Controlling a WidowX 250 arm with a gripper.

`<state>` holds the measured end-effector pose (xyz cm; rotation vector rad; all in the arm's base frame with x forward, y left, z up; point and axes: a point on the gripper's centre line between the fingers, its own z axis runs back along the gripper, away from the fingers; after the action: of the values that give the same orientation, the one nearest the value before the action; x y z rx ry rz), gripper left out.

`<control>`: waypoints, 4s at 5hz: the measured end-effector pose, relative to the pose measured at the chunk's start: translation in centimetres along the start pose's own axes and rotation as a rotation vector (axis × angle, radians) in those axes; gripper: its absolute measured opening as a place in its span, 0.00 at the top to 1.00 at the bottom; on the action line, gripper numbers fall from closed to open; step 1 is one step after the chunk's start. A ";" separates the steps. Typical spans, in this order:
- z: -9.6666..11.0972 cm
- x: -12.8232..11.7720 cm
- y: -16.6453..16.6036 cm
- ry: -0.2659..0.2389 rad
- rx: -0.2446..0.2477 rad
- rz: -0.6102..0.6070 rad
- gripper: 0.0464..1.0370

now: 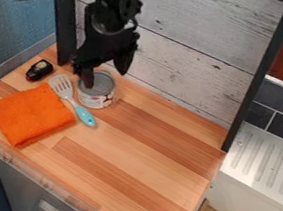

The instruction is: Put the spatula on the right side of the table

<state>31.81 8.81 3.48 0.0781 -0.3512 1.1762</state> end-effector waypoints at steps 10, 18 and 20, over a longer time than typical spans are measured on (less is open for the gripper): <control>-8.5 -0.1 4.2 0.046 0.214 0.034 0.72; 1.5 -8.8 -1.5 0.085 -0.132 -0.344 0.72; 0.7 -13.9 0.3 0.128 -0.146 -0.688 0.72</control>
<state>26.71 -3.65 -0.22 -0.0066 -0.2640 0.4707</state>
